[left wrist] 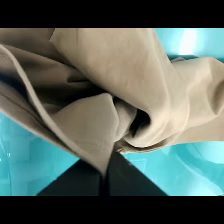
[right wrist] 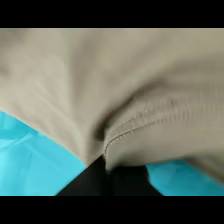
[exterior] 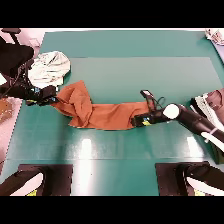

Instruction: Fold the shirts.

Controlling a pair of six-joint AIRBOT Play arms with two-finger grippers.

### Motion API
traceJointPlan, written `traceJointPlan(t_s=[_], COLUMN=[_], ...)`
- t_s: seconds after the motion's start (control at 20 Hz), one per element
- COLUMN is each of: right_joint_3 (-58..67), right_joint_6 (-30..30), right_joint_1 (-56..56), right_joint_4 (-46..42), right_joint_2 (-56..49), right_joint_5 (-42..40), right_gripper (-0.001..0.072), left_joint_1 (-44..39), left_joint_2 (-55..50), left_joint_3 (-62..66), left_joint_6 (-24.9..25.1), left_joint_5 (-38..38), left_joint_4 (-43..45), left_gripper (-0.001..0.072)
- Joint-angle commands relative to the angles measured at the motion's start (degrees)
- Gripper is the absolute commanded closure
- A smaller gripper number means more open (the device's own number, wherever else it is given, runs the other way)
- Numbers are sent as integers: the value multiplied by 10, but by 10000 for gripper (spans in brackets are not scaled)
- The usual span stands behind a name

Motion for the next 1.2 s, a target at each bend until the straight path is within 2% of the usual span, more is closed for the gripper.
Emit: traceJointPlan(t_s=[0.0,0.05,0.15,0.3,0.4,0.55,0.7,0.8,0.9,1.0,1.15], right_joint_3=[120,170,259,349,391,423,429,429,429,429,423], right_joint_6=[1,9,40,163,229,287,284,273,228,154,72], right_joint_1=[14,2,-39,-145,-217,-277,-286,-286,-284,-279,-276], right_joint_4=[21,33,42,46,45,46,44,46,45,43,38], right_joint_2=[-29,-16,5,0,-37,-125,-223,-270,-288,-283,-254], right_joint_5=[73,93,72,0,-20,18,67,87,118,142,219], right_gripper=[692,693,693,693,693,693,679,479,440,439,438], left_joint_1=[0,0,0,0,0,0,0,0,0,0,0], left_joint_2=[0,0,0,0,0,0,0,0,0,0,0], left_joint_3=[0,0,0,-1,-7,-31,-54,-55,-55,-55,-56], left_joint_6=[4,7,17,18,21,21,21,22,30,48,62], left_joint_5=[-5,-11,-18,-19,-19,-22,-31,-43,-58,-81,-93], left_joint_4=[1,2,5,7,7,2,-1,-1,-1,0,0], left_gripper=[678,678,678,678,678,678,678,678,678,678,678])
